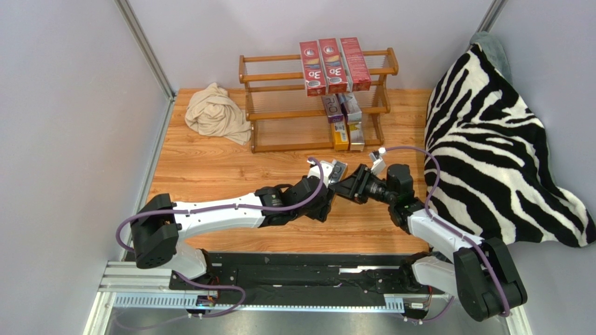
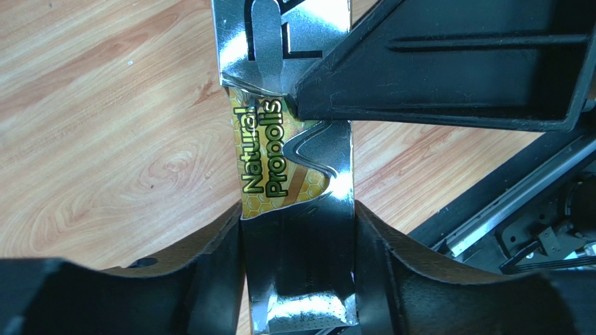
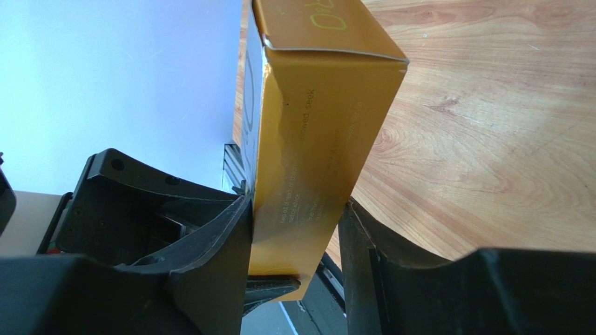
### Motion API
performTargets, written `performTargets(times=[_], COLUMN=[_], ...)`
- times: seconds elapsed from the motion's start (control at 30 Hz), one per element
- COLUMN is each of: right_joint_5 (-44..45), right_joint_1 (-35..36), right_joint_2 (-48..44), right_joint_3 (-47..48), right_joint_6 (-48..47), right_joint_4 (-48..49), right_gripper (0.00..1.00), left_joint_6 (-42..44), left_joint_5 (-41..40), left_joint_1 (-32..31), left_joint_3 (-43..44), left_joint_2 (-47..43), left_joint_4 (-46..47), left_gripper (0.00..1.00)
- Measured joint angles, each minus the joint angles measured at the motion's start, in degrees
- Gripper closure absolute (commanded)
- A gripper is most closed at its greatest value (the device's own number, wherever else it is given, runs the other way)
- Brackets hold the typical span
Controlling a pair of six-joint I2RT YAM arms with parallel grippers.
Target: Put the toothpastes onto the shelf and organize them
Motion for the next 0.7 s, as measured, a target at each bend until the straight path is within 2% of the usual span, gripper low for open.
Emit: performTargets(times=[0.17,0.27,0.5,0.6,0.7], right_joint_5=[1.49,2.25,2.58,2.36,1.60], right_joint_1=[-0.07,-0.26,-0.26,-0.26,-0.26], right_joint_2=[-0.44,-0.52,-0.87,-1.31,-1.90], right_joint_3=[-0.33,-0.66,-1.03,-1.05,-1.05], right_joint_6=[-0.02,-0.13,-1.79,-2.80,-3.58], right_joint_4=[0.85,1.20,1.16,1.16,1.18], right_gripper=[0.70,0.74,0.75,0.75,0.75], left_joint_6=[0.02,0.28,2.01,2.38,2.36], left_joint_5=[-0.26,-0.46,-0.28,2.60,9.20], left_joint_1=[-0.72,-1.20,-0.79,1.51,7.82], left_joint_3=[-0.07,-0.09,-2.01,-5.03,-10.67], left_joint_2=[0.00,0.00,-4.48,-9.64,-16.39], left_joint_4=[-0.07,-0.07,0.13,1.66,5.40], left_gripper=[0.25,0.21,0.16,0.16,0.16])
